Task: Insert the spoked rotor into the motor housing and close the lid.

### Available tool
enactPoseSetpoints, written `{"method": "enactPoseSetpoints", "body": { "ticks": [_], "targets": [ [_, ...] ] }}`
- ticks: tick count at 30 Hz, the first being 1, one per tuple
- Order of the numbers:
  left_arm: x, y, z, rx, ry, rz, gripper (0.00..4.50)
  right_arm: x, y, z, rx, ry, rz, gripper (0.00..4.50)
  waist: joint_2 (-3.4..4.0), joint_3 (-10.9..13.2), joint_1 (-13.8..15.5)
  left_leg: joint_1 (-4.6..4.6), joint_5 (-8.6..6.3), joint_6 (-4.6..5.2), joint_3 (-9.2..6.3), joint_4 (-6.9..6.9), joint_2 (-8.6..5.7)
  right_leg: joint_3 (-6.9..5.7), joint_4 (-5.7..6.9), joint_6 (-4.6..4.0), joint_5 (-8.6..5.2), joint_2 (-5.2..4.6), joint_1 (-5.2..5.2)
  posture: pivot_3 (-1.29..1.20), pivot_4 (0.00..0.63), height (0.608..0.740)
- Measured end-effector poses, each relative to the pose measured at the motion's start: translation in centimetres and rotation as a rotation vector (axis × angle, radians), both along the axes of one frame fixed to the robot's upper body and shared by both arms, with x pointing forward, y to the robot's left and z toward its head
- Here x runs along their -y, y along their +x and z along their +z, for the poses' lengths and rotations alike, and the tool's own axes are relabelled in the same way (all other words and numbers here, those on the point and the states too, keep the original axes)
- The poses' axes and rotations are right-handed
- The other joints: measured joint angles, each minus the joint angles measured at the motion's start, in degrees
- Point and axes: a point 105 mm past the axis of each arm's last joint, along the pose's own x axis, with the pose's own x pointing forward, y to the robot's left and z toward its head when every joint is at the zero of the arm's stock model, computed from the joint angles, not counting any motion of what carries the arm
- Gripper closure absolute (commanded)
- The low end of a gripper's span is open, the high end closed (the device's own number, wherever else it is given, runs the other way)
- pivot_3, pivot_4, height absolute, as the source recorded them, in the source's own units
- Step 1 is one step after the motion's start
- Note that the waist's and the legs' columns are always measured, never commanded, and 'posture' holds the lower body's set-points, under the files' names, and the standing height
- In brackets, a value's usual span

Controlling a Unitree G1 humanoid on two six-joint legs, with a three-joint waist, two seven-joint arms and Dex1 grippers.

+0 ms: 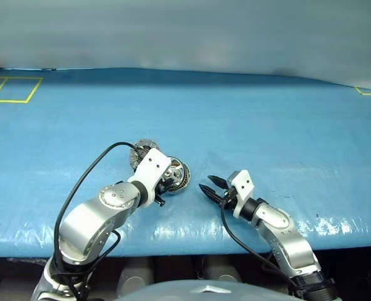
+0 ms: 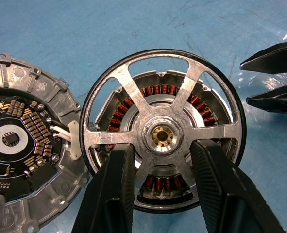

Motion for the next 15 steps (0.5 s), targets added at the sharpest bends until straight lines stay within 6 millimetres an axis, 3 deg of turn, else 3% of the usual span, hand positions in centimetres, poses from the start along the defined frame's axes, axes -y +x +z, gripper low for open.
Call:
{"method": "enactPoseSetpoints", "body": {
  "ticks": [15],
  "targets": [
    [0.01,0.06,-0.25,-0.016,-0.005,-0.001,3.06,-0.2,-0.32,0.14,0.004,0.005,0.038,2.38,0.0,0.0,0.05,0.02,0.01,-0.01,0.0,0.03,-0.01,0.0,0.0,0.01,0.01,-0.01,0.04,0.0,0.15,0.74]
  ]
}}
